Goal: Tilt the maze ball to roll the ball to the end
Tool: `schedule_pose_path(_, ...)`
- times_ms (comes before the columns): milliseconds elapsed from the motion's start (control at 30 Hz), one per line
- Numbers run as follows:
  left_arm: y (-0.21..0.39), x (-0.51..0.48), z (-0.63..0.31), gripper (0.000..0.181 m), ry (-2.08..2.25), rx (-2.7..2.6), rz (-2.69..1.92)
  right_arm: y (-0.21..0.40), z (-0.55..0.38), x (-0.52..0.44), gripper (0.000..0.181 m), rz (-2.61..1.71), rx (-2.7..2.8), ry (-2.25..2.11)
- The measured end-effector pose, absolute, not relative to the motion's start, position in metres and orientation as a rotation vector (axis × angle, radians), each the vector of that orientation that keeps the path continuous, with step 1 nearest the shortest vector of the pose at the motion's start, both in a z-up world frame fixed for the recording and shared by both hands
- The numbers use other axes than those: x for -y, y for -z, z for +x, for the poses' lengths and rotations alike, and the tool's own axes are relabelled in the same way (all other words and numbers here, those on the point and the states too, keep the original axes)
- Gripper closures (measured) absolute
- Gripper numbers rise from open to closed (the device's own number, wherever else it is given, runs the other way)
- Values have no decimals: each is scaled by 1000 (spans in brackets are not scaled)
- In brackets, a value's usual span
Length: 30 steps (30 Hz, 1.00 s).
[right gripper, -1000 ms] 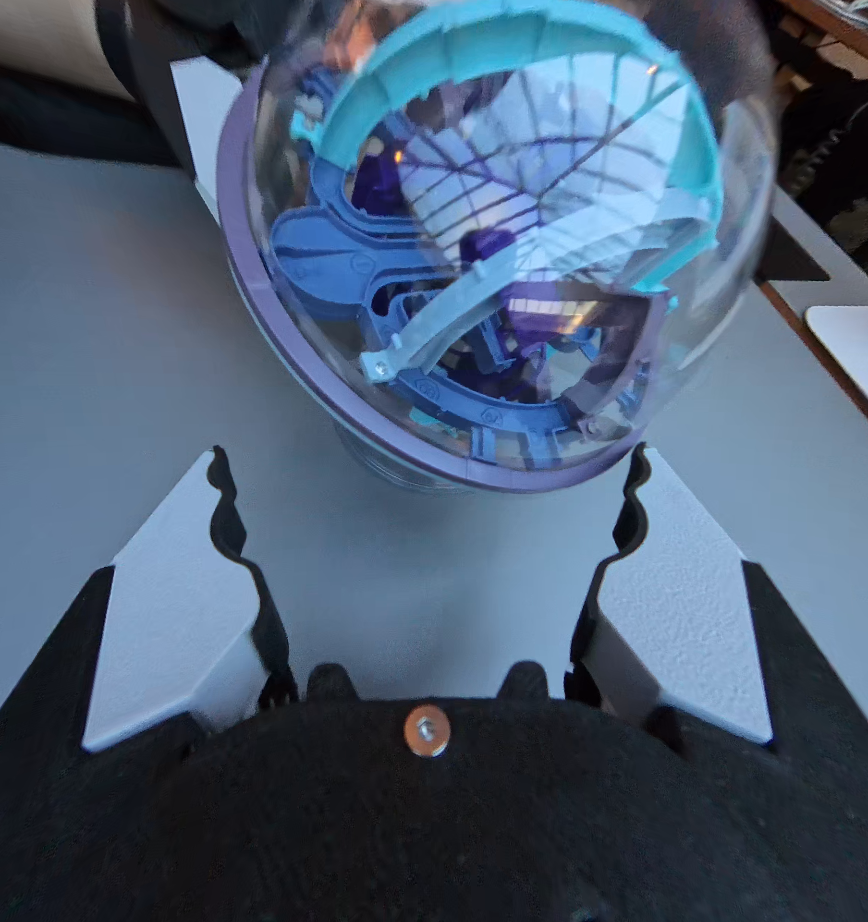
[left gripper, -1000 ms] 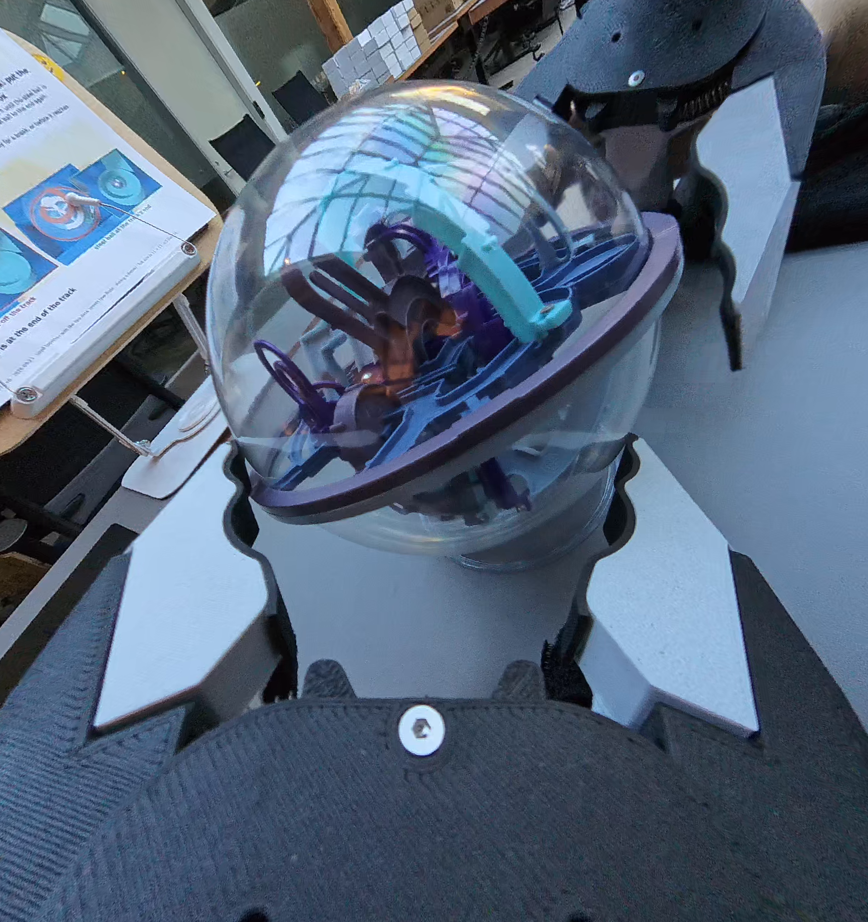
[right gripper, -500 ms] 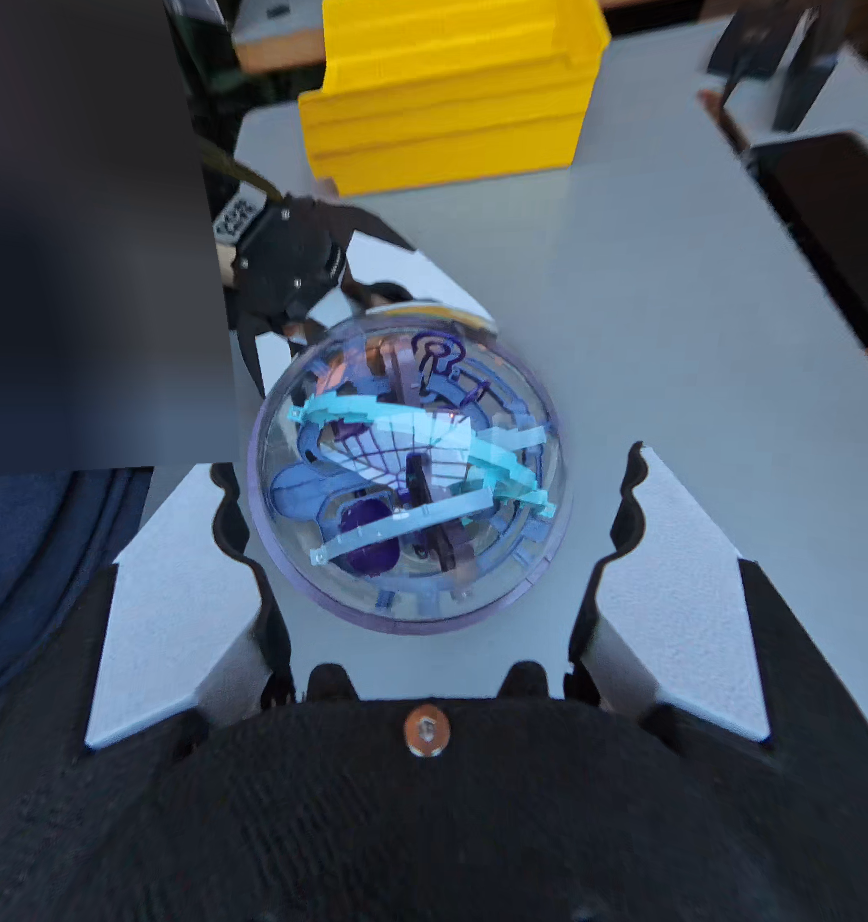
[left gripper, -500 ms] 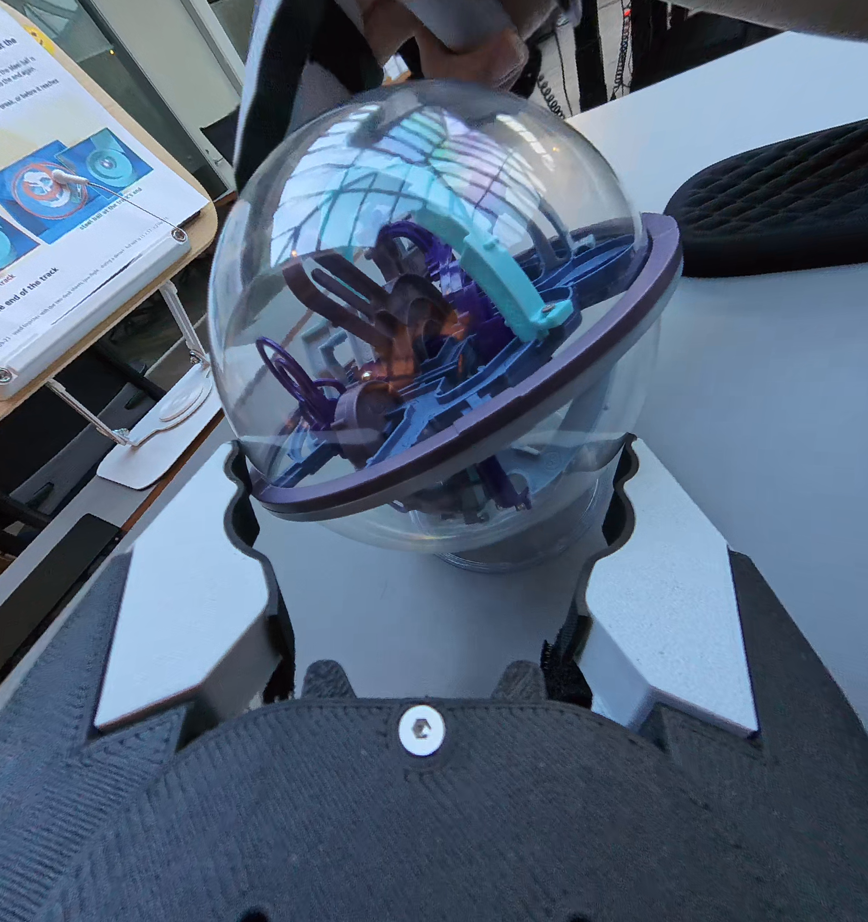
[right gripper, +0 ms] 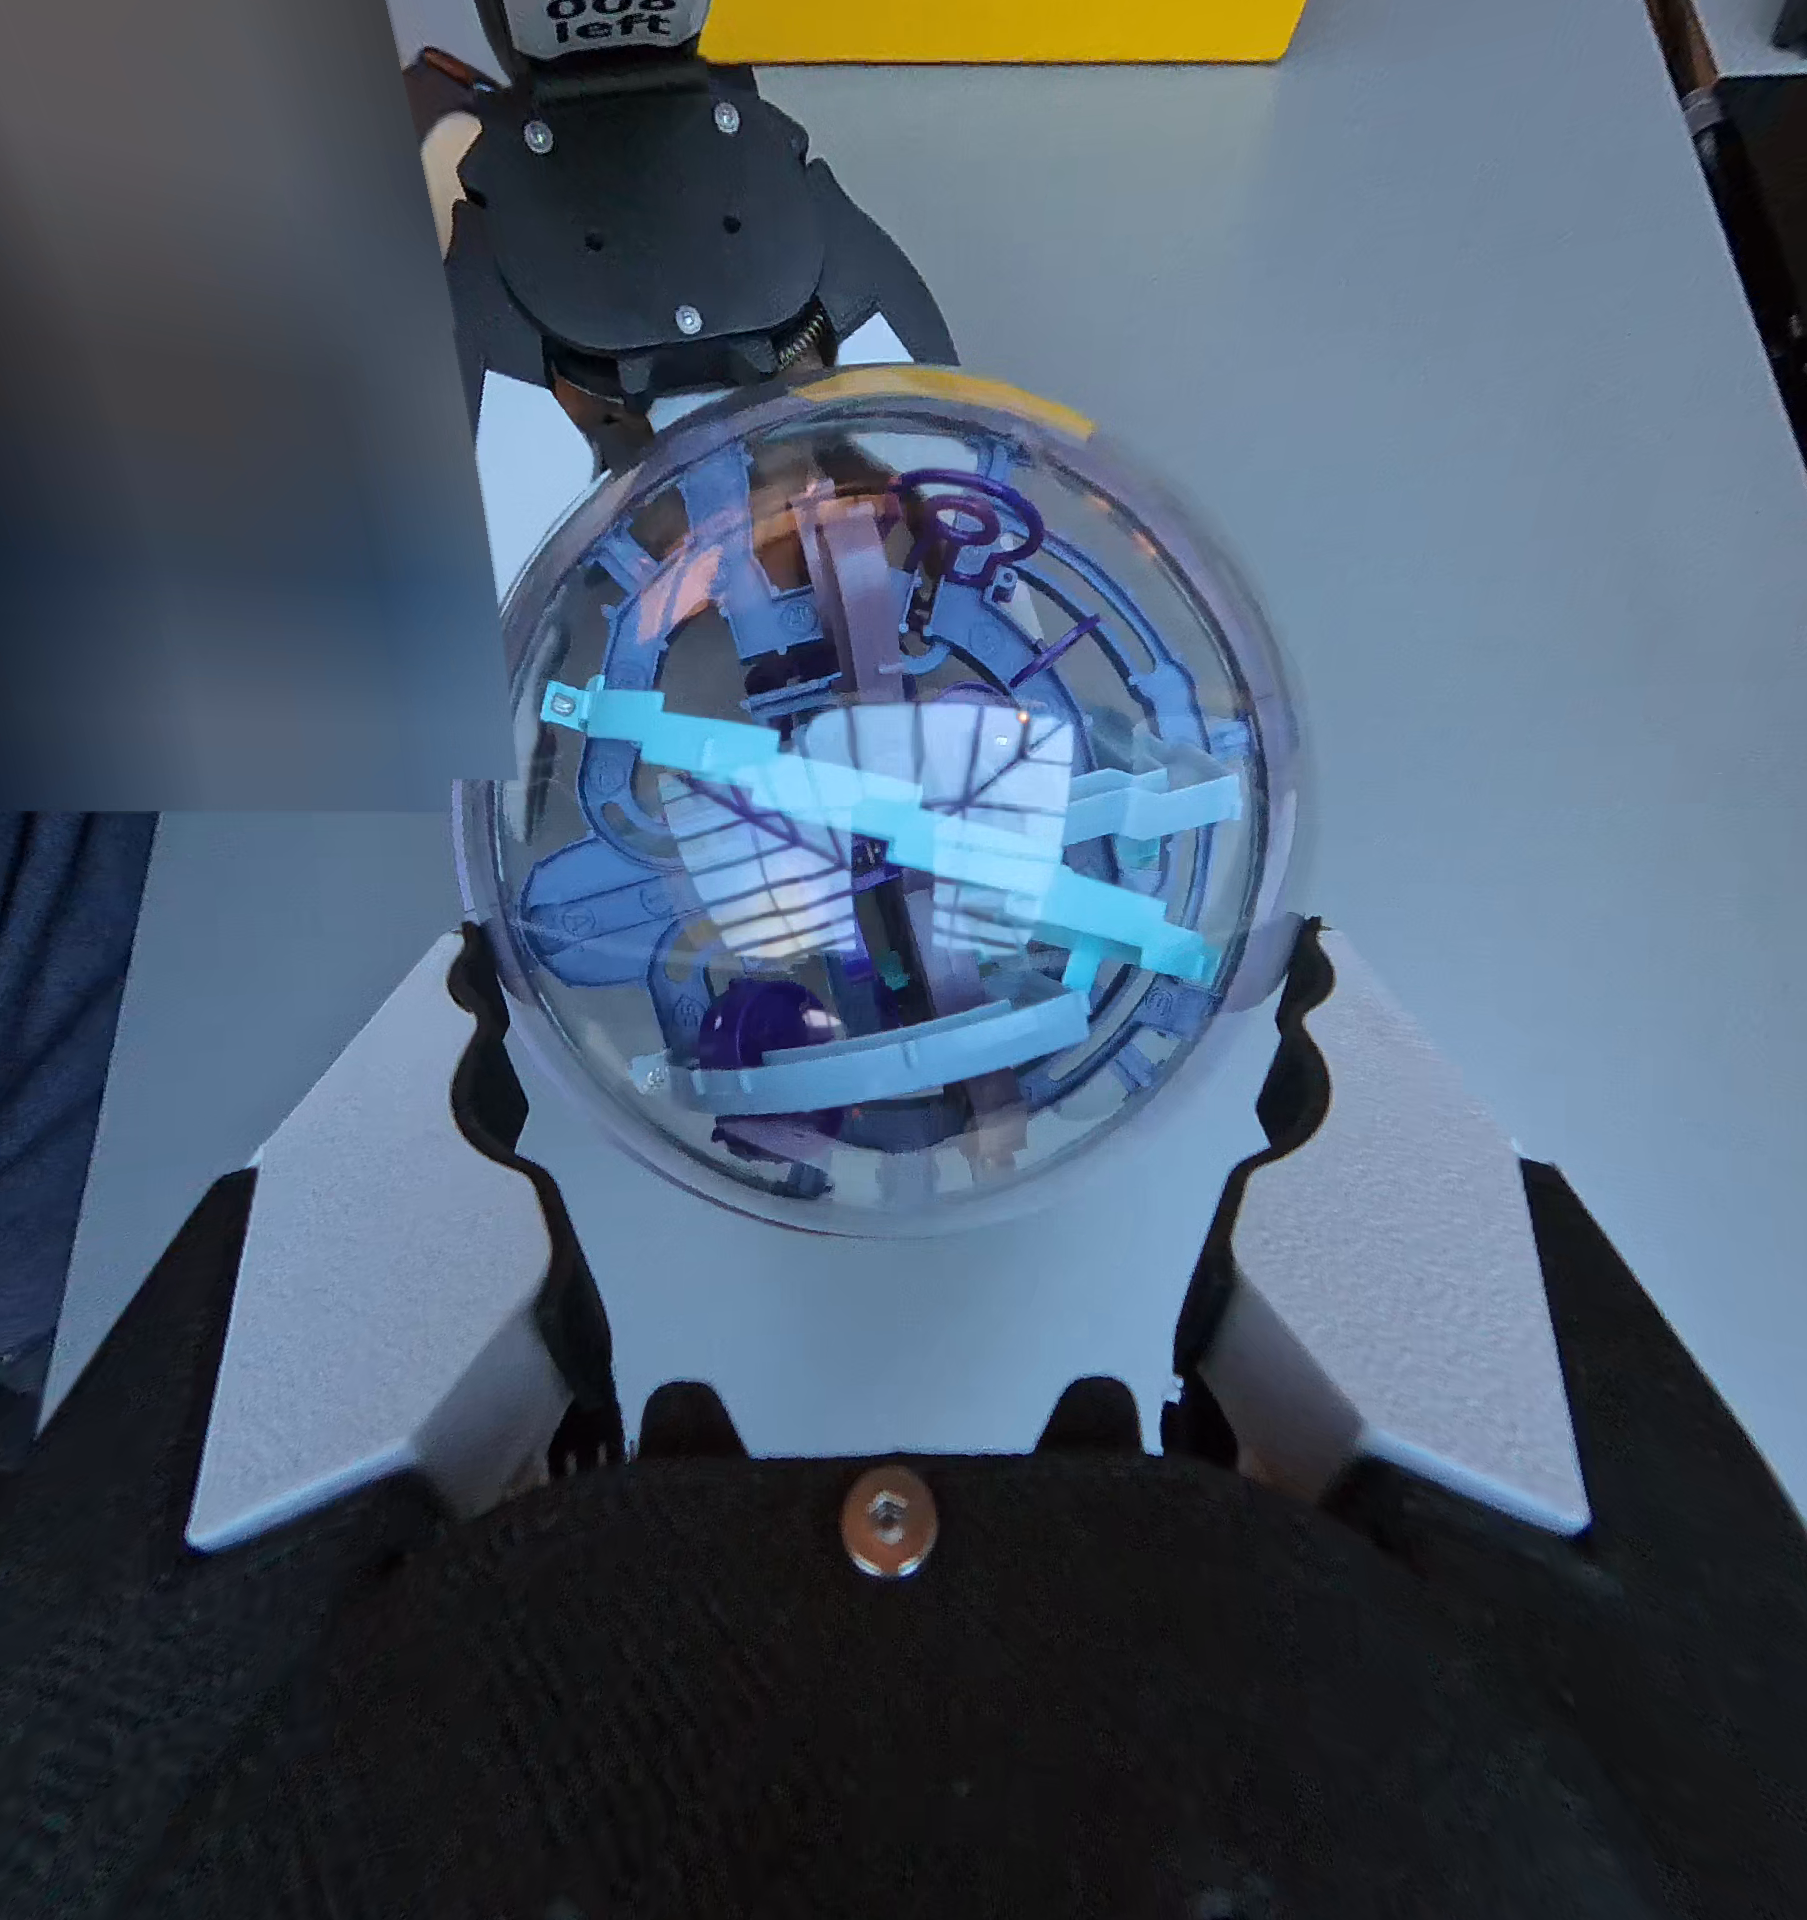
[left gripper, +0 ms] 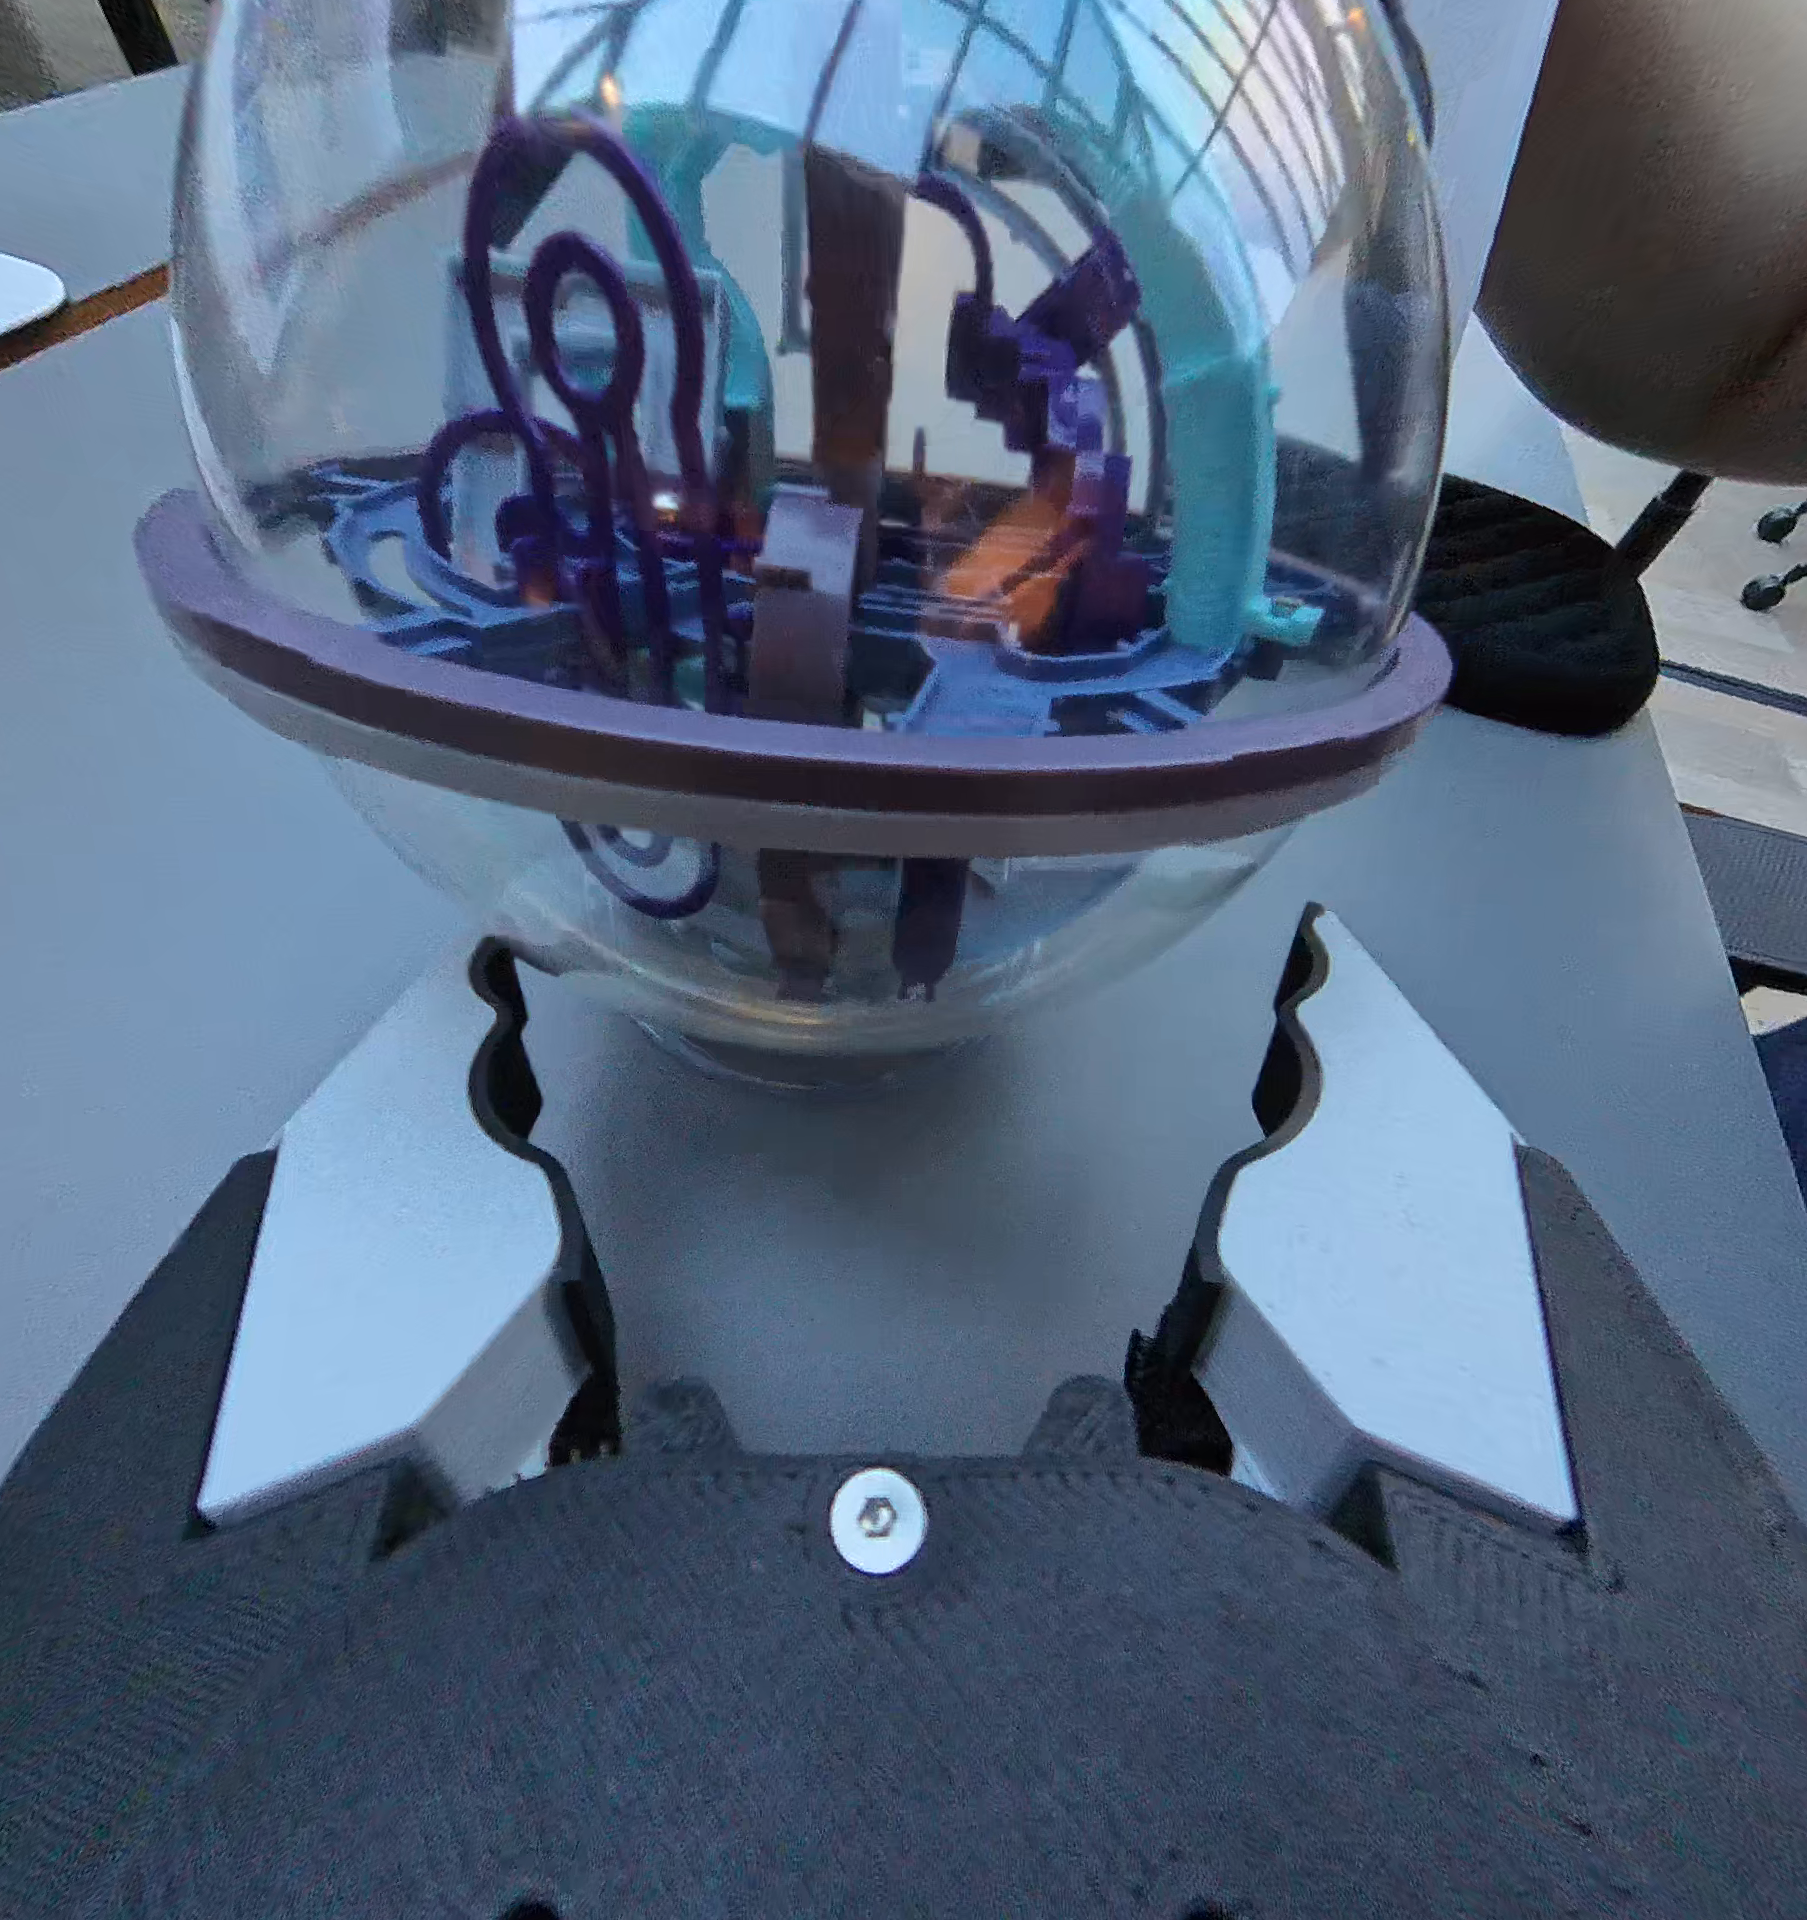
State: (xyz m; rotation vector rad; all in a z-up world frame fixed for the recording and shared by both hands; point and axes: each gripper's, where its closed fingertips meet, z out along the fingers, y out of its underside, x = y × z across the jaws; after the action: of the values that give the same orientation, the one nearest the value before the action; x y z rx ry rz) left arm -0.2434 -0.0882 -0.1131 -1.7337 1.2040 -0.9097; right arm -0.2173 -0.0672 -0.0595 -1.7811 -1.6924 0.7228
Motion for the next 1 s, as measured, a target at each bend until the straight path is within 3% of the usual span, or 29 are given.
schedule_pose_path(1000,110,71,-235,32,745,-1261,-1604,63,-221,68,30,-1610,1525,-749)
